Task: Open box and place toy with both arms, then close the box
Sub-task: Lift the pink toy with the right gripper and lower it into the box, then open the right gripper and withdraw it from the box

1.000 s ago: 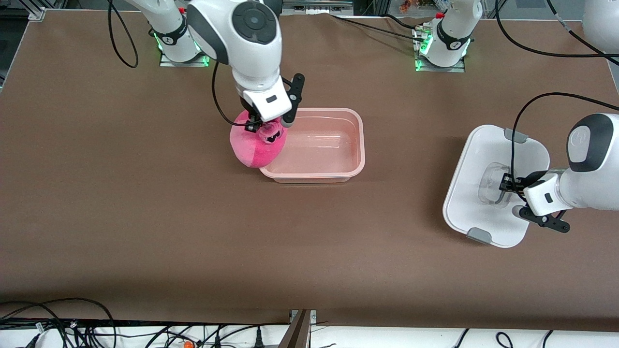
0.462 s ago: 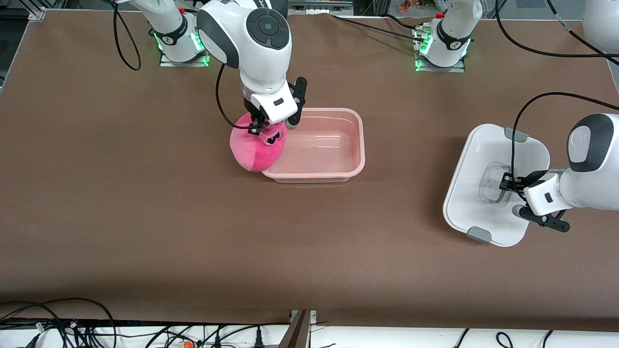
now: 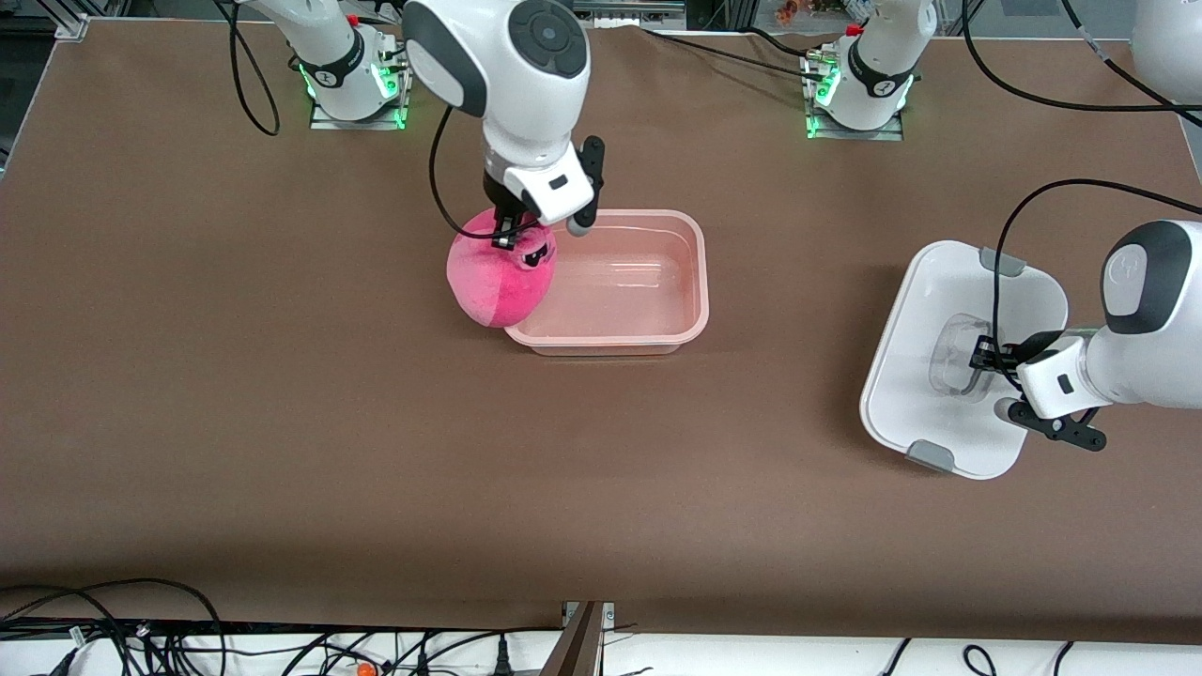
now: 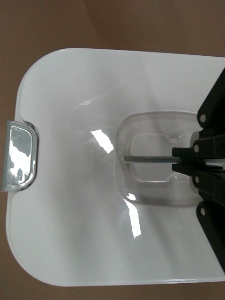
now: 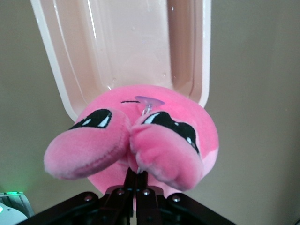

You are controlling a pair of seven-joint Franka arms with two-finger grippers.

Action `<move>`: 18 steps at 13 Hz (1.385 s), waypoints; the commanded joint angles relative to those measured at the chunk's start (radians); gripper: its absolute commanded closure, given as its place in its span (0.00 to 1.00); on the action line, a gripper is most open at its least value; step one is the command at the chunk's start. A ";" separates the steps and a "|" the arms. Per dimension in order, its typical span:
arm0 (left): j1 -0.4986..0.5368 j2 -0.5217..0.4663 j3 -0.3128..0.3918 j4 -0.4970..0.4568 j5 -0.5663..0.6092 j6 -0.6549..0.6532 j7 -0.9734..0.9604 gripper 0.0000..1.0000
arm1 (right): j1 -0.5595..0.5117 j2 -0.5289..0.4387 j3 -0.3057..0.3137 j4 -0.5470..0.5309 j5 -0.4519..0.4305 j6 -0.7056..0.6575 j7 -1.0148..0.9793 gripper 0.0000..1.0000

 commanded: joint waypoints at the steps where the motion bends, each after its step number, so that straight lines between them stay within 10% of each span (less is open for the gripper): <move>1: 0.002 -0.008 0.000 -0.001 -0.006 -0.012 0.020 1.00 | 0.015 0.010 -0.002 0.001 -0.019 -0.006 -0.002 1.00; 4: 0.000 -0.007 0.000 -0.001 -0.006 -0.012 0.019 1.00 | 0.037 0.055 -0.004 0.001 -0.025 0.023 0.007 1.00; 5: 0.000 -0.007 0.000 0.000 -0.007 -0.012 0.019 1.00 | 0.052 0.062 -0.004 0.001 -0.035 0.040 0.056 0.76; 6: 0.000 -0.007 0.000 0.000 -0.007 -0.010 0.017 1.00 | 0.064 0.066 -0.002 0.003 -0.031 0.040 0.134 0.03; 13: 0.002 -0.007 0.000 -0.001 -0.007 -0.013 0.020 1.00 | 0.144 0.030 0.004 0.164 -0.013 -0.003 0.558 0.00; 18: -0.058 -0.026 -0.023 0.017 -0.021 -0.085 0.007 1.00 | -0.057 -0.031 -0.092 0.193 0.176 -0.118 0.564 0.00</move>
